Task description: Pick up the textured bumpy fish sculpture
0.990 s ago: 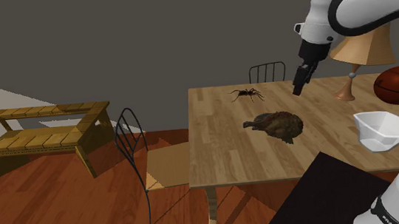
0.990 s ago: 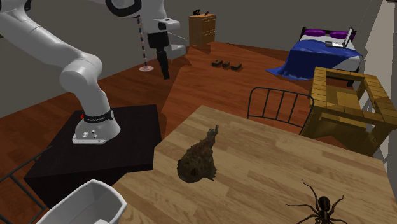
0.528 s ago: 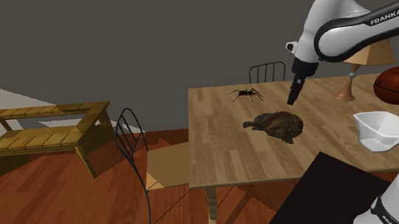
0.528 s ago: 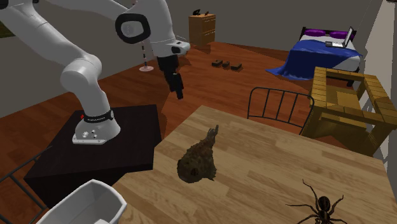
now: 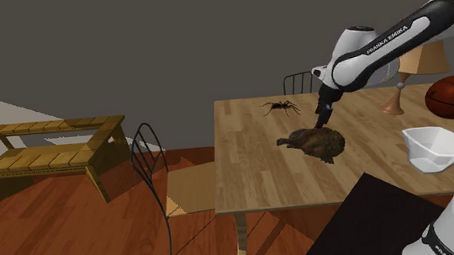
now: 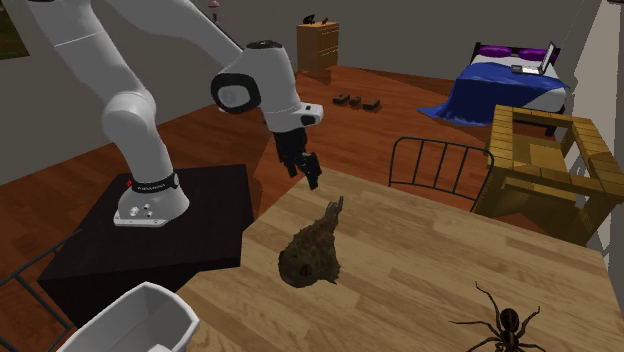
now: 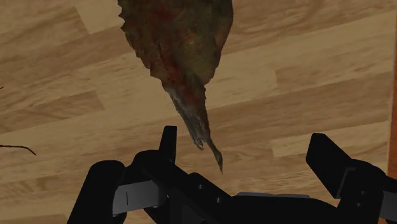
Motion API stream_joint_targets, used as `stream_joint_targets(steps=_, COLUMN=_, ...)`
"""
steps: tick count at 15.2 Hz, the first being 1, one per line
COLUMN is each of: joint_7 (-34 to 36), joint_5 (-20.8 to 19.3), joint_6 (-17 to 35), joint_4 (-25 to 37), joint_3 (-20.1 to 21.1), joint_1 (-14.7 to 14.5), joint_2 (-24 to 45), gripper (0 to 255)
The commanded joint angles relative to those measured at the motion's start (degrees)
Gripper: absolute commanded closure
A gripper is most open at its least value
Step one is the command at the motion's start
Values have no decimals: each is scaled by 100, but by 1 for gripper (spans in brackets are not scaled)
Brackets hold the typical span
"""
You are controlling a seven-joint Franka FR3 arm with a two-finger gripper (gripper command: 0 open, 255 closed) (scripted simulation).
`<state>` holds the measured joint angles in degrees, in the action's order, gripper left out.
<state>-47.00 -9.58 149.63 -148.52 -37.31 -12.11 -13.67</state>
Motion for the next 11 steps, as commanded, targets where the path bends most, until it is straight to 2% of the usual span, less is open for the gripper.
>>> stream_joint_targets(steps=1, joint_7=-927, joint_5=724, joint_6=397, joint_4=204, joint_3=-414, joint_1=-435, joint_2=577, gripper=0)
stream_joint_targets(steps=2, joint_7=-1517, joint_5=1277, joint_6=551, joint_4=329, joint_3=-615, joint_1=-672, joint_2=902, gripper=0)
stream_joint_targets(steps=4, joint_7=-2937, joint_5=2726, joint_6=712, joint_4=653, joint_3=-786, joint_1=-961, joint_2=1625, gripper=0)
stream_joint_targets(steps=5, joint_7=-3650, joint_5=3462, joint_6=713, joint_4=854, joint_3=-692, joint_1=-921, joint_2=1990, gripper=0)
stream_joint_targets(steps=6, joint_7=-4195, joint_5=3998, joint_6=697, joint_4=1042, joint_3=-464, joint_1=-726, joint_2=2280, gripper=0)
stream_joint_targets(steps=11, joint_7=-4802, joint_5=4776, joint_6=912, joint_4=1100, joint_3=53, joint_1=-314, joint_2=2688, gripper=0)
